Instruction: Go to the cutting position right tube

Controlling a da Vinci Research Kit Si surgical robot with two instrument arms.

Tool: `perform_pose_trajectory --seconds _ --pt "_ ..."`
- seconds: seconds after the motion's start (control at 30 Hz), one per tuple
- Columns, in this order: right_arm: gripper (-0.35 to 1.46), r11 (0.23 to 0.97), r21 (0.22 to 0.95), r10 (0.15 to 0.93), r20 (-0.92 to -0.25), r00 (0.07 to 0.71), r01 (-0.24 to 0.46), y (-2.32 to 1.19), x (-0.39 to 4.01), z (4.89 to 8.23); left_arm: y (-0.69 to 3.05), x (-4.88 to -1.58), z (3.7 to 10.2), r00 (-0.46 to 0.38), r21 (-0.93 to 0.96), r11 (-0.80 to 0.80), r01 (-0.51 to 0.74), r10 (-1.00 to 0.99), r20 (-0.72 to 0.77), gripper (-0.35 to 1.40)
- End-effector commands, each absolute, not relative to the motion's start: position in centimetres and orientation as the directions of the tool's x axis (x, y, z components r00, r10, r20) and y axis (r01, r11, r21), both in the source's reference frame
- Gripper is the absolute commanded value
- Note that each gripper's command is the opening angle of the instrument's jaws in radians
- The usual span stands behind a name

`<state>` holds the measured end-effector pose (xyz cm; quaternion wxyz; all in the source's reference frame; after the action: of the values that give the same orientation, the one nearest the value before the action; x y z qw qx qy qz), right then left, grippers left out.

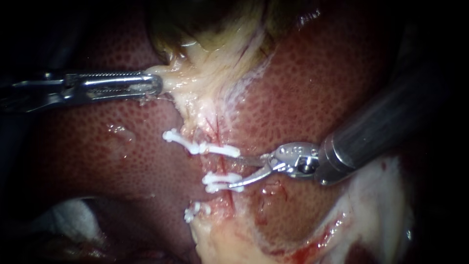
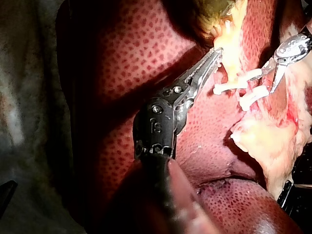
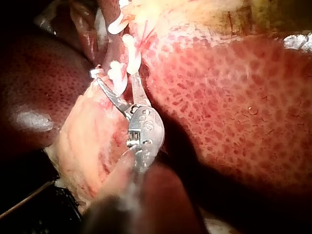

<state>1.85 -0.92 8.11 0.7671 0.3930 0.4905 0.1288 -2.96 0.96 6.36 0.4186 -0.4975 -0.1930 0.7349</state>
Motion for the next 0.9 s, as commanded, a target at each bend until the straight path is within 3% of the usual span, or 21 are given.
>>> perform_pose_trajectory --seconds 0.03,0.2,0.37,0.9 --pt "1.3 0.655 0.733 0.587 -0.647 0.487 0.186 -0.93 1.85 8.11 0.96 -2.96 6.36 -0.155 -0.7 -0.575 -0.423 0.807 -0.57 -0.35" --pt "1.33 0.643 0.743 0.591 -0.634 0.499 0.184 -0.96 1.7 8.07 0.96 -2.95 6.36 -0.155 -0.7 -0.575 -0.423 0.807 -0.57 -0.35" --pt "1.21 0.638 0.749 0.579 -0.619 0.531 0.177 -0.96 1.53 8.06 0.96 -2.95 6.36 -0.155 -0.7 -0.575 -0.423 0.807 -0.569 -0.35" --pt "1.23 0.645 0.747 0.584 -0.617 0.528 0.159 -0.94 1.85 8.19 0.95 -2.96 6.33 -0.154 -0.7 -0.574 -0.425 0.808 -0.569 -0.35"
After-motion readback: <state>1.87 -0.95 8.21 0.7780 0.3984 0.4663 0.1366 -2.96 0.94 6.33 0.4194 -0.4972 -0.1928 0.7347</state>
